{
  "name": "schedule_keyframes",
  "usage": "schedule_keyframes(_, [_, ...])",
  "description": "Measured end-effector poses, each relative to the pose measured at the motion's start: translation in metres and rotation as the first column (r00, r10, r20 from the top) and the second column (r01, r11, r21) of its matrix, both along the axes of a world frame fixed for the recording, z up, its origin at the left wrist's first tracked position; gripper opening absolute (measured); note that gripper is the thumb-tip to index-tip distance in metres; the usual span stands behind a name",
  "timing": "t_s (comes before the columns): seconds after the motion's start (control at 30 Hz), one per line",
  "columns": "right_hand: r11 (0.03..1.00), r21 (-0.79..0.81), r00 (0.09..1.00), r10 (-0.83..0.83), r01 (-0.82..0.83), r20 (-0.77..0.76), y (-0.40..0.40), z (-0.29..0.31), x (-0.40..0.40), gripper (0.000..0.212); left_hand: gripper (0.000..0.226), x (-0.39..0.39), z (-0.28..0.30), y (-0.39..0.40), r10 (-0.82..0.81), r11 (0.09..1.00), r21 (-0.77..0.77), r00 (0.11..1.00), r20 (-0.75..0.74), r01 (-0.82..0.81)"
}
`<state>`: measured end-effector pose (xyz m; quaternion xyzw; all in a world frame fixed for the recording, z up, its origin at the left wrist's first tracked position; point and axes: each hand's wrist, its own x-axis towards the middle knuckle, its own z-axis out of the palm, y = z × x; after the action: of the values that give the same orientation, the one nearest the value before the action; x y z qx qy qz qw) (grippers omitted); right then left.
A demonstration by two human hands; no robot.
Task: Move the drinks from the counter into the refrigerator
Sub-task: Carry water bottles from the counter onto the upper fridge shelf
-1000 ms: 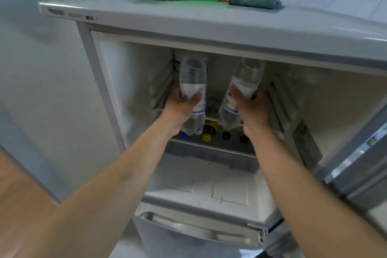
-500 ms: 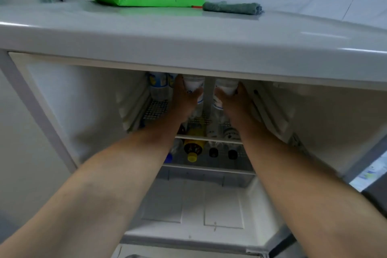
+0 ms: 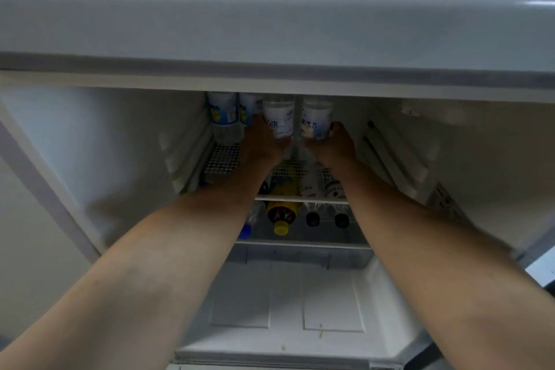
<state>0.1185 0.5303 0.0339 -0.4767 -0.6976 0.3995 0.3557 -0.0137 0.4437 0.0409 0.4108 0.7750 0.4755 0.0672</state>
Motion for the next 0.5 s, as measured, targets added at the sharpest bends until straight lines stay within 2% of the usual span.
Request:
schedule_keyframes(0.17, [1.000, 0.003, 1.000, 0.018, -0.018, 0.010, 0.009, 0.004, -0.009, 0.074, 0.089, -0.003, 0.004, 0.019, 0.028, 0.998, -0.051, 1.000, -0.012, -0.028])
schedule_keyframes(0.27, [1.000, 0.003, 0.999, 0.004, -0.004, 0.040, 0.017, 0.004, -0.019, 0.070, 0.101, -0.009, 0.002, 0.029, 0.028, 0.994, -0.103, 0.998, -0.052, -0.034])
schedule_keyframes(0.43, [0.999, 0.048, 0.999, 0.014, -0.016, 0.047, 0.020, 0.001, -0.029, 0.053, 0.082, -0.018, -0.004, 0.035, 0.025, 0.984, -0.174, 0.998, -0.065, -0.036])
schedule_keyframes(0.5, [0.999, 0.047, 0.998, 0.020, -0.023, 0.062, 0.021, 0.002, -0.031, 0.048, 0.083, -0.021, -0.009, 0.035, -0.003, 0.980, -0.199, 0.999, -0.045, -0.006])
